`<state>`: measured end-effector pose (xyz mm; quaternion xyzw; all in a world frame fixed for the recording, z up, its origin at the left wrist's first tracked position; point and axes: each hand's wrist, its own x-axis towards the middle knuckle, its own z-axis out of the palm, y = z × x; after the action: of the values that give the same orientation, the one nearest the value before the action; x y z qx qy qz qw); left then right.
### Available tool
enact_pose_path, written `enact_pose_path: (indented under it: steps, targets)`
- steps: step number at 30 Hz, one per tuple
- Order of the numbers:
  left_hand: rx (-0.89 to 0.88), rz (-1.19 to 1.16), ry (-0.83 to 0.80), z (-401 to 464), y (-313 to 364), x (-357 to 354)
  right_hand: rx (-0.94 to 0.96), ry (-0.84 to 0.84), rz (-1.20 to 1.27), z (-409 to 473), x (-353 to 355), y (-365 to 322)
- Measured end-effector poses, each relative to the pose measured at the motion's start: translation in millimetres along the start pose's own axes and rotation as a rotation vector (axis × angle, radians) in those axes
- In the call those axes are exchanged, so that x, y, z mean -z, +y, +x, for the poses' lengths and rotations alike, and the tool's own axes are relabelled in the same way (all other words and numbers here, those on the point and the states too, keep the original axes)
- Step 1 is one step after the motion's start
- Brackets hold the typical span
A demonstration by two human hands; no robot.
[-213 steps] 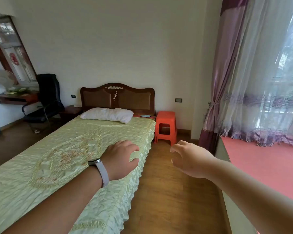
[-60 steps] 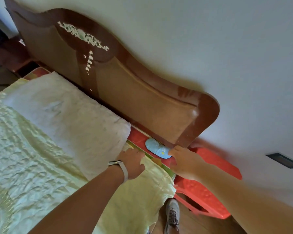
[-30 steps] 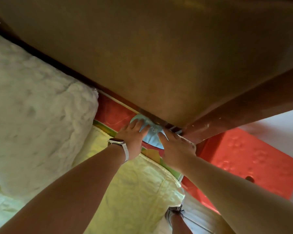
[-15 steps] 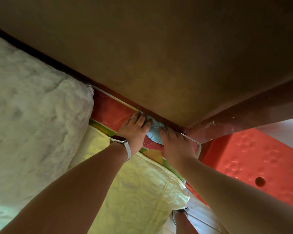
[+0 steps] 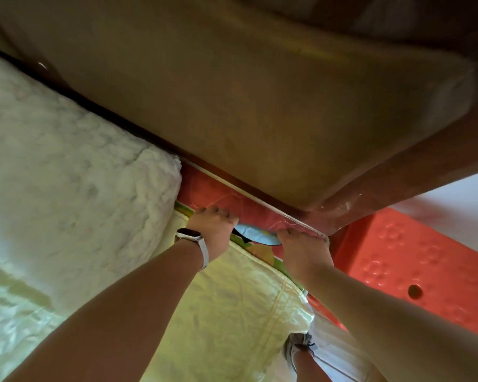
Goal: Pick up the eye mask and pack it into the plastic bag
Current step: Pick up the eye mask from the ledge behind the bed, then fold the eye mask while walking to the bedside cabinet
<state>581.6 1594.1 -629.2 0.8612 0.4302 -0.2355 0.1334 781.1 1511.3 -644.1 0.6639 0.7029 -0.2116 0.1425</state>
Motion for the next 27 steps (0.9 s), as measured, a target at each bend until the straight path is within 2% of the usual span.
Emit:
enact_pose_path:
  steps: [2,4,7,10,15,17,21,27]
  targets:
    - [0.016,-0.073,0.023,-16,-3,16,-0.040,0.013,0.141,-5,17,-5]
    - [0.072,-0.243,0.077,-35,-5,30,-0.113,-0.009,0.307,-9,35,-9]
    - [0.251,-0.735,0.000,-64,-10,47,-0.206,-0.094,0.660,-20,67,-13]
    - [0.396,-1.139,-0.075,-97,-13,70,-0.299,-0.090,1.028,-36,104,-18]
    - [0.466,-1.494,-0.074,-150,-7,107,-0.454,-0.165,1.416,-64,166,-32]
    - [0.472,-1.672,-0.088,-171,-3,117,-0.534,-0.143,1.544,-78,187,-41]
    - [0.366,-1.951,-0.077,-212,7,140,-0.529,-0.087,1.656,-106,228,-57]
    - [0.415,-2.116,0.094,-255,20,167,-0.163,-0.090,1.498,-150,281,-76]
